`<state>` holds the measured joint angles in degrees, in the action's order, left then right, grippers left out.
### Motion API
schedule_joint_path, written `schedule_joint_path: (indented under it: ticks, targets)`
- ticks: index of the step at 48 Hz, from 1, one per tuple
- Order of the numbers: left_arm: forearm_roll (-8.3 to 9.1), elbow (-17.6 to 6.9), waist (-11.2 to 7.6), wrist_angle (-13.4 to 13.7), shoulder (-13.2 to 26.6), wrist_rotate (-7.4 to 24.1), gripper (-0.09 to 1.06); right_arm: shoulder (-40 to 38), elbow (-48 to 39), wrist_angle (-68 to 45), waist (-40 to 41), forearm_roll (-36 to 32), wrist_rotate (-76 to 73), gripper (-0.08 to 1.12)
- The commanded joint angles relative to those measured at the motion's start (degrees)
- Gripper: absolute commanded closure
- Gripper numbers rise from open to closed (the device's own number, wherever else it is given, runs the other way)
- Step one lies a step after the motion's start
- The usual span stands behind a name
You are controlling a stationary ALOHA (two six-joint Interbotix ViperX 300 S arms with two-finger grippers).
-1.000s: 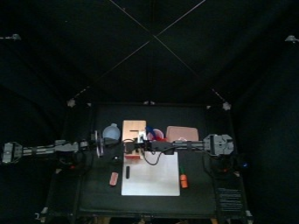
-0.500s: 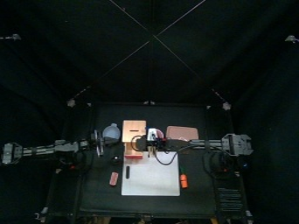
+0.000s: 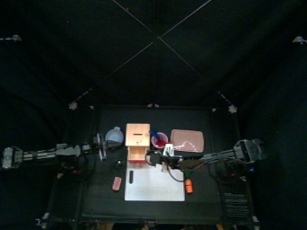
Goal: Place sushi on board then cut the sushi with the knife then place the pieces on the plate
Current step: Place the sushi on the board
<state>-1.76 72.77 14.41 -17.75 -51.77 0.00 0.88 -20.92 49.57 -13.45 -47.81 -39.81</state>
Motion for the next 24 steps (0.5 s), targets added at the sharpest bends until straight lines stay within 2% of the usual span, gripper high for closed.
schedule_joint_path:
  ticks: [1, 13, 24]
  targets:
    - [-0.44, -1.67, 0.18, -0.53, 0.18, -0.09, 0.89, 0.53, -0.35, -0.53, -2.20, -3.16, -6.50, 0.32]
    - [-1.58, -1.41, 0.18, -0.53, 0.18, -0.09, 0.89, 4.22, -1.32, 2.20, -5.71, -6.77, -12.13, 0.32]
    - [-2.46, -0.88, 0.18, -0.53, 0.26, -0.09, 0.89, 7.73, 1.32, 3.87, -7.29, -6.42, -12.30, 0.32]
